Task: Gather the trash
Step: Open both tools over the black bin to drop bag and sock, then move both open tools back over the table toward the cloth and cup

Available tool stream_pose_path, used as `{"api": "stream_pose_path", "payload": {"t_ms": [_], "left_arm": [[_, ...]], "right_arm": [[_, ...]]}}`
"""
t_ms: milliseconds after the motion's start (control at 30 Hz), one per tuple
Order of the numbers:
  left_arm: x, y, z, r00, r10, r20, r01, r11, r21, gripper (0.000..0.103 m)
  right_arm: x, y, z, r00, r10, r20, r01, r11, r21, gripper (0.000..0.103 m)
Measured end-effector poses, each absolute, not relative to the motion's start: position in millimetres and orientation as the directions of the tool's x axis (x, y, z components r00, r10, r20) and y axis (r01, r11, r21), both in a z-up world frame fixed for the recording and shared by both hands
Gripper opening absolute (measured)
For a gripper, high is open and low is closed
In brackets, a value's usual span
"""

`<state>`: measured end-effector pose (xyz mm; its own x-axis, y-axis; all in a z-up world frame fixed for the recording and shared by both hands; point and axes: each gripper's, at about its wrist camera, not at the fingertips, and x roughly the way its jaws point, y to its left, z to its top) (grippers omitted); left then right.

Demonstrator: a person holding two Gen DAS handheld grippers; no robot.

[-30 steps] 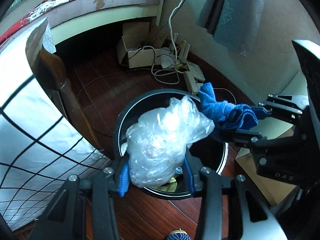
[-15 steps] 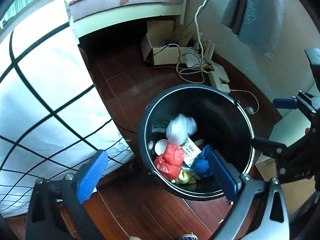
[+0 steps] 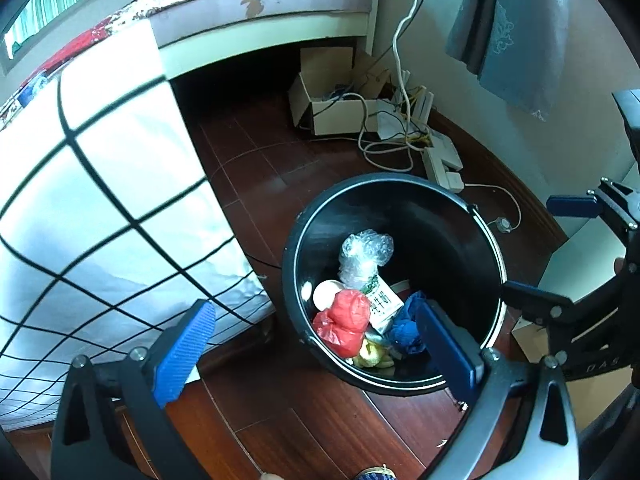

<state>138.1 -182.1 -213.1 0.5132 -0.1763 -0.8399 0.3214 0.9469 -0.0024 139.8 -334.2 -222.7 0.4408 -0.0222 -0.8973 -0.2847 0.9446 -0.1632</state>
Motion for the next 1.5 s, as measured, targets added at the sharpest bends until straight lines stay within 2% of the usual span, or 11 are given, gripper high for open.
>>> {"api": "stream_pose_path", "payload": {"t_ms": [533, 967, 1333, 1500], "left_arm": [[119, -156, -171, 0.597, -0.151, -0.788, 0.264, 0.964, 0.015, 0.101], [111, -104, -116, 0.710, -0.124, -0.693, 0.170, 0.985, -0.002, 0.101], [129, -39, -99, 0.752, -0.044, -0.657, 0.054, 0.999, -0.004, 0.102], [147, 2, -89, 0.763, 0.035, -0.646, -0.013, 0.999, 0.039, 0.102]], "right_arm": [[122, -313, -179, 0.553, -0.004, -0.833, -0.249, 0.954, -0.170, 0.102], [120, -277, -130, 0.673, 0.052, -0.738, -0.228, 0.963, -0.140, 0.102], [142, -214, -106, 0.712, 0.123, -0.692, -0.282, 0.952, -0.120, 0.102], [166, -185, -92, 0.717, 0.189, -0.671, -0.289, 0.956, -0.039, 0.102]]}}
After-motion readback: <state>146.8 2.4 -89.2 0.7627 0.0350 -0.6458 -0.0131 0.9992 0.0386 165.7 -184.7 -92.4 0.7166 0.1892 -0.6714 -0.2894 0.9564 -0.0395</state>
